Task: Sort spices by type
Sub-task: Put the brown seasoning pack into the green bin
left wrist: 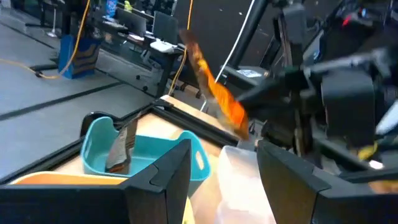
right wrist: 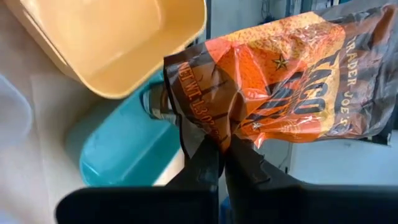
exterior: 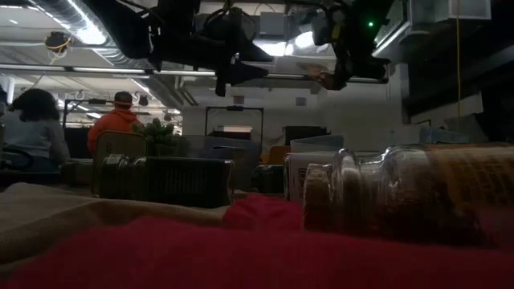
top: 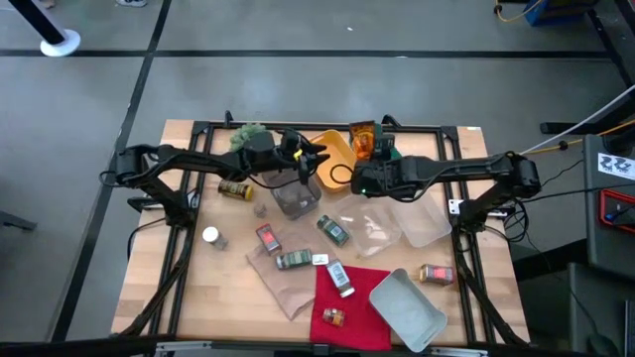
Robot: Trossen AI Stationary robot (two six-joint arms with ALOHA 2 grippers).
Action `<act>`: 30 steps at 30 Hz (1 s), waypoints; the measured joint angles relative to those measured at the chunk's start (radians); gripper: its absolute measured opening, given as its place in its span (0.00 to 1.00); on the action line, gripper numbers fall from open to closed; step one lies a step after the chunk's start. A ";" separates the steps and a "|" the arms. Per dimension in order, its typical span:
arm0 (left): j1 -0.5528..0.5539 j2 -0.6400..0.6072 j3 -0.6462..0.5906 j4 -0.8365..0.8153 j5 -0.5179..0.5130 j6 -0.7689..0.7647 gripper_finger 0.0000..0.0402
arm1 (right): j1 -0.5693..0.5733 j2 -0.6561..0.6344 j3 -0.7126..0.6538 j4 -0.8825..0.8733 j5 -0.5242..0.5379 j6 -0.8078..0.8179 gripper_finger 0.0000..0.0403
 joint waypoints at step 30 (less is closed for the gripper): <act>0.002 0.000 0.017 0.046 -0.078 -0.074 0.41 | 0.000 0.050 0.000 0.497 -0.165 -0.395 0.02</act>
